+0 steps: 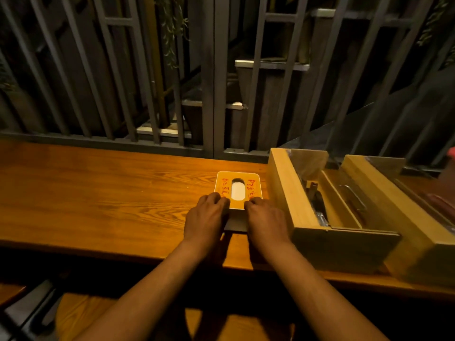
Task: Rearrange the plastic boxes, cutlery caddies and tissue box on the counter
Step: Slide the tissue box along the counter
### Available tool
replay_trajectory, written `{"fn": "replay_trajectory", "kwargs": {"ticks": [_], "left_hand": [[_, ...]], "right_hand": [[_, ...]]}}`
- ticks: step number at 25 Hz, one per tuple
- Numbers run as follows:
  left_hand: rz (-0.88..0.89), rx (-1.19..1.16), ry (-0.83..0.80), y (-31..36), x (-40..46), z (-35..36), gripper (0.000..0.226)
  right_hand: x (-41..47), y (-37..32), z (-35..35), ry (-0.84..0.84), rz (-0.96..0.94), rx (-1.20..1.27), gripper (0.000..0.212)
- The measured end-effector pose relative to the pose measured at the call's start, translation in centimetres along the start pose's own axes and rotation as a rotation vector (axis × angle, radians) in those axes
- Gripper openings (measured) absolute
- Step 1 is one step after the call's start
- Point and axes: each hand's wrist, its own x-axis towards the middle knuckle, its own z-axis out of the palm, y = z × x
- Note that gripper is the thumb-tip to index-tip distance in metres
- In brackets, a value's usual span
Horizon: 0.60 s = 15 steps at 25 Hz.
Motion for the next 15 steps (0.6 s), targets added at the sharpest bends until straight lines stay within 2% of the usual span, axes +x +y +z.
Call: {"fn": "replay_trajectory", "kwargs": {"ticks": [3, 6, 12, 15], "left_hand": [[0.021, 0.067, -0.072, -0.4, 2.9, 0.6, 0.065], [0.066, 0.140, -0.122, -0.7, 7.0, 1.3, 0.075], [0.055, 0.175, -0.225, -2.4, 15.3, 4.7, 0.084], [0.053, 0.152, -0.229, -3.3, 18.5, 6.1, 0.084]], "right_hand": [[3.1, 0.2, -0.3, -0.087, 0.036, -0.048, 0.035], [7.2, 1.2, 0.1, -0.185, 0.084, -0.085, 0.038], [15.5, 2.8, 1.7, -0.344, 0.160, -0.108, 0.056], [18.6, 3.7, 3.2, -0.386, 0.184, -0.113, 0.076]]}}
